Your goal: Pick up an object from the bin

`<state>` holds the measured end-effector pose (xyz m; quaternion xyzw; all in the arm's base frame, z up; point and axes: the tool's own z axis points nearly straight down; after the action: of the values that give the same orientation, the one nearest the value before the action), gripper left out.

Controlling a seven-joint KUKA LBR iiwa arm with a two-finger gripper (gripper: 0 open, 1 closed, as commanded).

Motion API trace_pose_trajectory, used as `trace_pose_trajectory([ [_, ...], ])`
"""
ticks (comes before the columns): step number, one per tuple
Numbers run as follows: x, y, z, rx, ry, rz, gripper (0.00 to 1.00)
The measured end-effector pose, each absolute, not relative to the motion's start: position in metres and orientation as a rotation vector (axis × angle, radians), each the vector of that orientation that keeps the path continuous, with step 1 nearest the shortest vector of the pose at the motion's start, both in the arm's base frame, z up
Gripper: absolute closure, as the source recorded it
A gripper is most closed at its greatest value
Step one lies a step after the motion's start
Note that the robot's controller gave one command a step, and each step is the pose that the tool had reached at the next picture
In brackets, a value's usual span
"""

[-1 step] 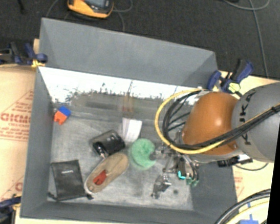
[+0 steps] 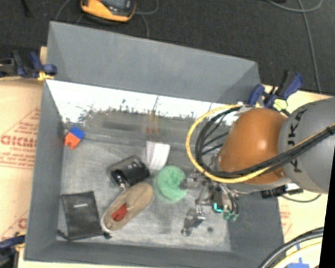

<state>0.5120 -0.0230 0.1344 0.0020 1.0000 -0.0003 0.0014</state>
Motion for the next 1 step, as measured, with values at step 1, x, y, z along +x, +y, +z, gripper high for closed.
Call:
trace_pose_trajectory([
  [1, 0.5258, -0.0062, 0.1149, 0.105, 3.132, -0.001, 0.00],
])
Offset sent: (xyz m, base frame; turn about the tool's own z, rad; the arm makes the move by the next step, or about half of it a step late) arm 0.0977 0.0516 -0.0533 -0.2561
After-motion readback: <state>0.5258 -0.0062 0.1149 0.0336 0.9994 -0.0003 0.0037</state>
